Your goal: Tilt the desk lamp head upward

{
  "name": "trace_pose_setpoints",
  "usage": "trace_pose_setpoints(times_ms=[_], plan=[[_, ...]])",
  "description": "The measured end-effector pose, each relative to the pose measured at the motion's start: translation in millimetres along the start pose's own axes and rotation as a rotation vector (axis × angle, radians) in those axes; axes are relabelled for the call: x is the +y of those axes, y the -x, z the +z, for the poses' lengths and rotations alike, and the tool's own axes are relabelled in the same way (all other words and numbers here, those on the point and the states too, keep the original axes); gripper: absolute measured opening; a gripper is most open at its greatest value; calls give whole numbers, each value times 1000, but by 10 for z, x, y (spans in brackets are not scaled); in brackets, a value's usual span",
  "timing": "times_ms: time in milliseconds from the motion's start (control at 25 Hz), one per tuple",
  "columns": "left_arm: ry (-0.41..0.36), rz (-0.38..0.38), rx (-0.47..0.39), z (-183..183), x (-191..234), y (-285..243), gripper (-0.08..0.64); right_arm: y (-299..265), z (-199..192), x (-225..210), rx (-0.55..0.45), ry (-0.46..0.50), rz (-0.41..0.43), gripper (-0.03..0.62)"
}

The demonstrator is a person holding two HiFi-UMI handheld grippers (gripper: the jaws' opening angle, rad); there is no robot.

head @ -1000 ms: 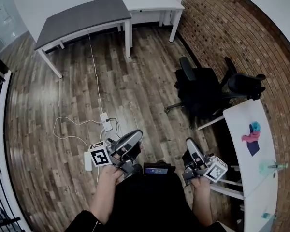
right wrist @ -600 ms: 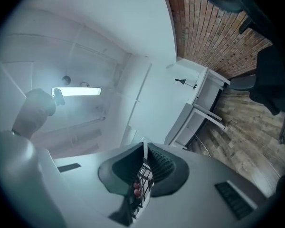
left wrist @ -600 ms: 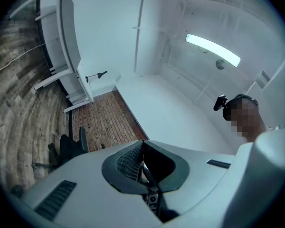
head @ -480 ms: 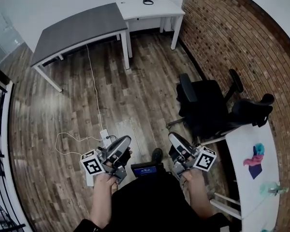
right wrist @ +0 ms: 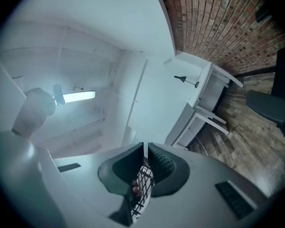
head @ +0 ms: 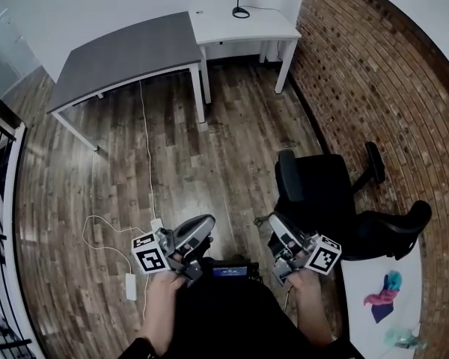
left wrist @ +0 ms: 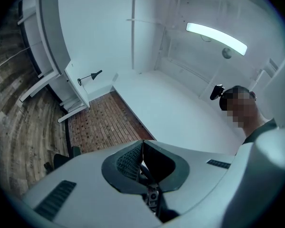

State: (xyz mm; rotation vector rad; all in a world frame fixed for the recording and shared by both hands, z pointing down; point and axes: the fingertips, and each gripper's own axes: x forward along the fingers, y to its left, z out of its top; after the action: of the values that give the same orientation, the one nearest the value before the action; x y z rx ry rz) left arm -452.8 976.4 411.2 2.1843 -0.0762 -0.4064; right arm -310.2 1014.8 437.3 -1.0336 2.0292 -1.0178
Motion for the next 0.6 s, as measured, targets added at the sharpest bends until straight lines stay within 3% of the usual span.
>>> trace_pose_setpoints(times_ms=[400,600], plan=[[29,-76,36,566,720,-676,11,-462,650,-483,-71,47,-54,14],[42,-115,46,1211,1163,-1027,11,-1113,1127,-753,-96,87,-79,21]])
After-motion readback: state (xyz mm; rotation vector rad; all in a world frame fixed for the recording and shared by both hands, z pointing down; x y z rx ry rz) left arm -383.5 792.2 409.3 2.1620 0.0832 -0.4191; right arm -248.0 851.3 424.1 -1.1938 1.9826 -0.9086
